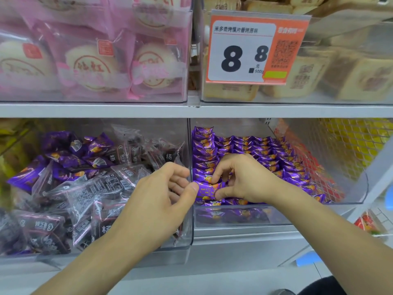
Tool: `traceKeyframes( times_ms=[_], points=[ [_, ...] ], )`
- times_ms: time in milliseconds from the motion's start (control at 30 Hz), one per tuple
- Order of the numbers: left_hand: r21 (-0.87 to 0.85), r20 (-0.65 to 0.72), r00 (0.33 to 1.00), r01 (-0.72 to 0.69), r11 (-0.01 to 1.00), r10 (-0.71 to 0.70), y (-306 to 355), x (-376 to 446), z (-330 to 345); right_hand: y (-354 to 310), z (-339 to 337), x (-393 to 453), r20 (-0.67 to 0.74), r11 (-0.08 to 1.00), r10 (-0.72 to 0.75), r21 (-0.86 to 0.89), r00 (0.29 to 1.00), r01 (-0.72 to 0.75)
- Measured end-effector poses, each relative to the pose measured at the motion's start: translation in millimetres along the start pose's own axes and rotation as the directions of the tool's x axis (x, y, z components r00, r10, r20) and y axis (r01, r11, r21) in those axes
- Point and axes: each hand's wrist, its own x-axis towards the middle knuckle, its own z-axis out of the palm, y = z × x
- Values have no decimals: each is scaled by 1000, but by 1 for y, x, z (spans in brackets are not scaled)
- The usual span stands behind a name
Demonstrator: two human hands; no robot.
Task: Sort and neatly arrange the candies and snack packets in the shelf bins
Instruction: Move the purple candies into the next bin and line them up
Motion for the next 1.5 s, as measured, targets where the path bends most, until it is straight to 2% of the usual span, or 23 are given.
traceKeyframes(
  times_ms=[100, 333, 533, 733, 867, 1000, 1100, 1200, 1367, 1500],
  points=[
    [-2, 2, 1000, 3, 1000, -3, 1, 0, 0, 0, 1, -1, 2, 999, -13, -37, 1000, 13],
    [3, 4, 1000, 6, 1000, -7, 1, -1, -1, 4, 1, -6, 27, 983, 52, 174, 998, -56],
    [16, 3, 1000, -1, 1000, 1, 2, -2, -1, 3, -3, -6, 80, 978, 116, 162, 990, -128],
    [28, 18, 1000, 1, 1000, -1, 3, -3, -2, 1, -2, -5, 34, 992, 89, 85, 995, -92],
    [34, 20, 1000, -2, 999, 1, 2, -2, -2, -3, -3, -6, -5, 997, -10, -72, 1000, 10],
    [46, 12, 1000, -2, 999, 1, 1, -2, -1, -10, -1, -8, 14, 976, -103, -191, 995, 103],
    [47, 9, 1000, -7, 999, 7, 2, -2, -1, -12, 2, -7, 36, 963, -99, -247, 994, 105],
    [47, 6, 1000, -12, 999, 11, 2, -2, -1, -11, 3, -6, 41, 966, -84, -242, 996, 91],
    [59, 6, 1000, -19, 998, 19, 2, -3, -2, -11, 2, -6, -68, 985, -56, -168, 996, 44],
    [62, 5, 1000, -14, 998, 14, 3, -2, -1, -12, 9, 2, -25, 983, -44, -177, 999, 39]
  ],
)
